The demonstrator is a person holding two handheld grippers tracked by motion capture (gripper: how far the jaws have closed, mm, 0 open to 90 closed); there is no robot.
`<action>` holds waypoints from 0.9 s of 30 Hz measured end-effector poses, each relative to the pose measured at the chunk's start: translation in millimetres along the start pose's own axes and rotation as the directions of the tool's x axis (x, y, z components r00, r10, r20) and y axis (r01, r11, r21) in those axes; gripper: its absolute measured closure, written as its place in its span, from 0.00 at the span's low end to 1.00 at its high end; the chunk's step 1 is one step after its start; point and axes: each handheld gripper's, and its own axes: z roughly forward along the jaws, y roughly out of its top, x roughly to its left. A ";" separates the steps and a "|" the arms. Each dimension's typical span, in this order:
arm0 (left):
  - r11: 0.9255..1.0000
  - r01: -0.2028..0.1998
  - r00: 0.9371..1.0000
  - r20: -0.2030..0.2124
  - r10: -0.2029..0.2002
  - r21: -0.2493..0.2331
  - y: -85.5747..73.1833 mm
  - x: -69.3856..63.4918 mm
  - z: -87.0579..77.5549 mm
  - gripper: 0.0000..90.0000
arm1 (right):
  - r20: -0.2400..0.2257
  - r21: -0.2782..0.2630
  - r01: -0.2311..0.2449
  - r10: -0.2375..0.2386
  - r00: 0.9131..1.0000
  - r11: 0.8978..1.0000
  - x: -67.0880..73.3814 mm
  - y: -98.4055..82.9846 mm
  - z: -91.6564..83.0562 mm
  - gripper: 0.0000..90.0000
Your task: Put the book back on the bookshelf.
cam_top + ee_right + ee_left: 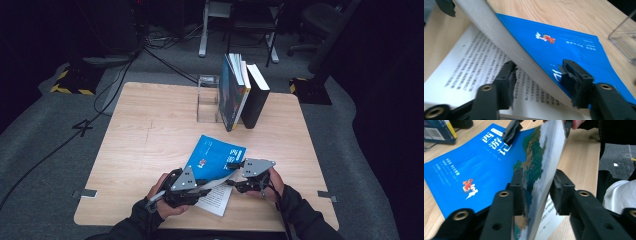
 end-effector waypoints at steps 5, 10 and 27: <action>0.998 0.006 0.998 -0.058 -0.003 0.060 -13.3 -0.3 0.1 0.49 | -0.022 -0.002 0.012 -0.012 1.000 1.000 3.4 4.1 1.3 0.63; 0.995 0.008 0.987 -0.160 0.007 0.097 -25.3 8.0 1.1 0.40 | -0.033 -0.005 0.008 -0.008 0.999 1.000 6.7 11.4 0.0 0.69; 1.000 -0.001 0.998 -0.059 0.000 -0.015 -21.0 27.1 -1.2 0.81 | 0.012 -0.021 -0.064 0.064 0.998 0.998 -0.5 7.2 -6.8 0.51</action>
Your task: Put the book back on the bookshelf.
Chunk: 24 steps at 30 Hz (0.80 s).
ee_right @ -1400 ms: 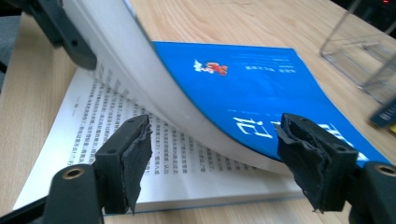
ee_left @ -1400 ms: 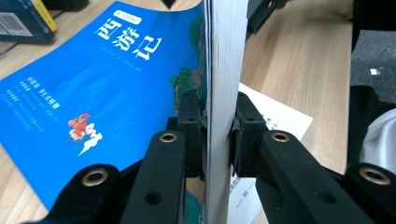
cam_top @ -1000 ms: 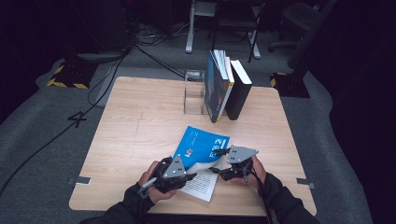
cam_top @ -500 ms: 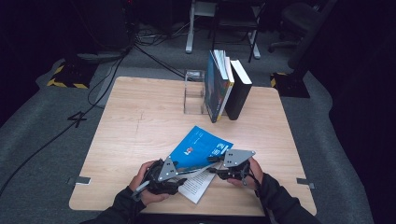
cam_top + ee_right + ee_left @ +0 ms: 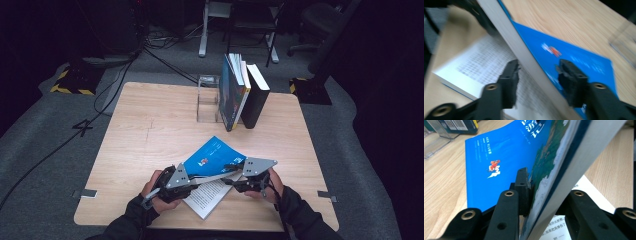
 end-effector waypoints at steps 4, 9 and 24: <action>0.999 0.031 0.999 0.042 -0.030 -0.022 -3.5 9.6 -2.5 0.81 | 0.047 0.013 -0.096 0.095 0.994 0.995 -31.6 -26.0 -11.5 0.43; 1.000 0.017 0.999 0.044 -0.016 -0.009 -2.5 11.5 -2.5 0.81 | 0.062 0.028 -0.054 0.052 0.997 0.998 -32.5 -30.6 -9.7 0.50; 0.992 -0.124 0.991 -0.052 0.126 0.038 13.5 -9.1 -6.9 0.71 | 0.045 0.065 0.082 -0.085 0.995 0.994 -1.3 -6.7 -6.3 0.76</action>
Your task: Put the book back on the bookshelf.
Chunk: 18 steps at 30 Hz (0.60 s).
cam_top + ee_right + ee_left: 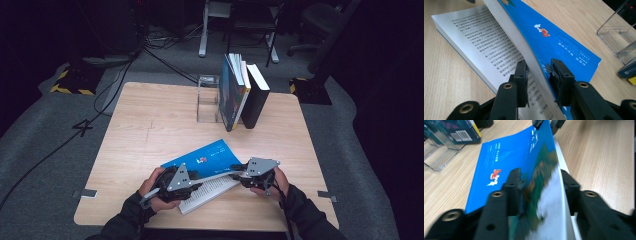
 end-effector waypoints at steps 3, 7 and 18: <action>1.000 -0.007 1.000 -0.003 0.007 0.003 -2.1 2.5 -2.7 0.80 | -0.006 -0.002 -0.004 0.004 1.000 1.000 0.5 2.3 -0.5 0.74; 1.000 -0.001 0.999 0.044 0.000 0.014 -10.1 7.8 -2.6 0.83 | -0.045 -0.016 -0.029 0.028 0.999 0.999 -6.5 -2.9 2.4 0.58; 0.999 0.042 0.999 0.018 -0.042 -0.006 -18.4 30.0 -10.6 0.79 | -0.001 -0.015 -0.015 0.015 1.000 1.000 -12.8 -14.5 2.5 0.74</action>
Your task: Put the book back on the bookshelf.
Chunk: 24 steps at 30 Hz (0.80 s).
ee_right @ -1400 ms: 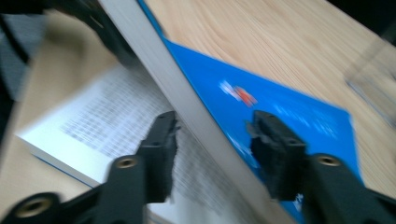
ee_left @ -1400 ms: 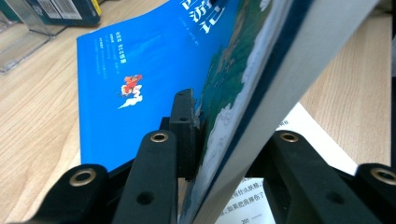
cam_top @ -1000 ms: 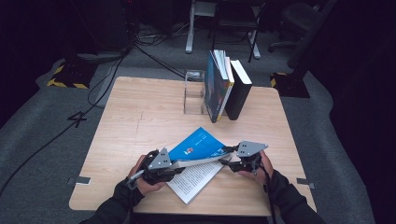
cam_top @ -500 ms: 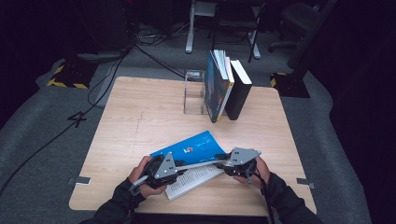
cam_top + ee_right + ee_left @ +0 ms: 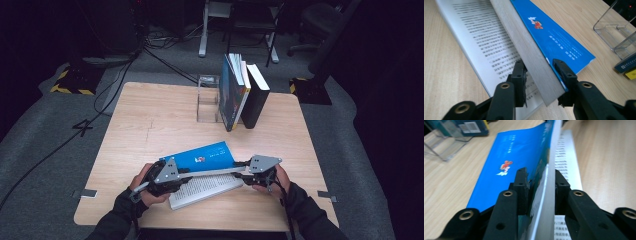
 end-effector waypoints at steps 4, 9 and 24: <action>1.000 -0.008 1.000 0.021 0.008 -0.005 0.3 9.7 5.0 0.75 | -0.006 -0.035 0.016 -0.016 1.000 0.999 3.7 1.9 -13.4 0.80; 1.000 0.000 0.999 0.055 0.000 0.002 6.7 22.0 20.0 0.70 | -0.014 -0.069 0.031 -0.033 0.999 0.997 7.7 1.7 -35.1 0.84; 1.000 -0.011 0.999 -0.034 0.012 0.003 38.5 5.0 11.1 0.40 | -0.003 -0.080 -0.001 0.001 1.000 0.997 5.1 0.5 -44.6 0.84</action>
